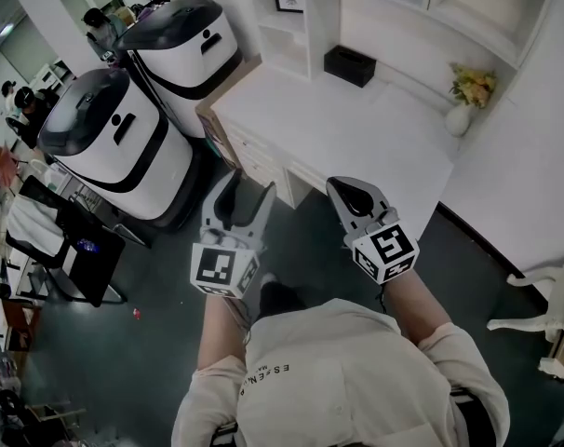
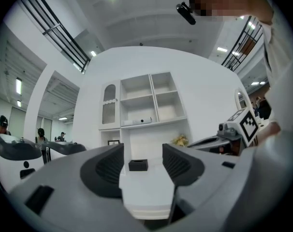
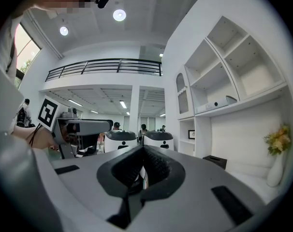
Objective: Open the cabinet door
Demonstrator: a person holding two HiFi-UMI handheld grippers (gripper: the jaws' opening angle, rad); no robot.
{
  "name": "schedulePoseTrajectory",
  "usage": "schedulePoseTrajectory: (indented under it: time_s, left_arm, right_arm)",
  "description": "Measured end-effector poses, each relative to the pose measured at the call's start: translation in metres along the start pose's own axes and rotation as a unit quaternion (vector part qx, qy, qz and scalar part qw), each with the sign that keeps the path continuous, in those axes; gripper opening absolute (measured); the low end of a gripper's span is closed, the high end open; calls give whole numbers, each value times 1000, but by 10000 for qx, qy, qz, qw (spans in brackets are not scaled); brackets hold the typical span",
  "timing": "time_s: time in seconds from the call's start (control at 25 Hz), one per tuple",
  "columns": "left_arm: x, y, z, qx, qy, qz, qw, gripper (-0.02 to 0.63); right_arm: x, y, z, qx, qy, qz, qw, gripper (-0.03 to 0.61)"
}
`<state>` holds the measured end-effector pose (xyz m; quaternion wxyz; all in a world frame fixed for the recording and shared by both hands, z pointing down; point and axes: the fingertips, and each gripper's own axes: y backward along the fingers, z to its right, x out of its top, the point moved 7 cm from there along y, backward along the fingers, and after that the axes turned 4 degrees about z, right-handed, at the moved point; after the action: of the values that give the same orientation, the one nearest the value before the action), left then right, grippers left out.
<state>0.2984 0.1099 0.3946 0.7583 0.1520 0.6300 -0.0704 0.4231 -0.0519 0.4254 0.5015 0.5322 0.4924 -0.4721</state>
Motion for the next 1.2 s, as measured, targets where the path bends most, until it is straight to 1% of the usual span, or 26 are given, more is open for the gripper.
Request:
schedulePoseTrajectory:
  time_s: [0.2,0.36,0.48,0.72,0.84,0.96,1.12,1.2]
  left_arm:
    - [-11,-19,-36,-117,117,44,9999,230]
    - [-28,-43,-79,-271,164,13,9995,229]
    - [-38,-64,-122,-432,287,21,9987,229]
    - [-43,-111,-226,-762,328,150,9964,229]
    - [-47,-134,-274,-1016,315,198,9941,229]
    - [-50,-159,-309,-1361,229,234,9902,229]
    - [-57,-195,-340,-1774,216,266,9835,229]
    - [-59,-213,-350,-1887,231,303,9813,229]
  right_arm:
    - [-3,-37,8,-146,30,-46,9999,15]
    - [-10,-83,14,-282,53,-129,9995,15]
    - [-12,-128,17,-436,21,-185,9989,14]
    - [-8,-233,19,-763,55,-191,9969,15]
    - [-4,-281,21,-966,146,-205,9950,15]
    - [-3,-316,30,-1235,231,-239,9918,14]
    - [-3,-347,49,-1631,258,-335,9857,15]
    - [1,-361,60,-1740,299,-388,9835,14]
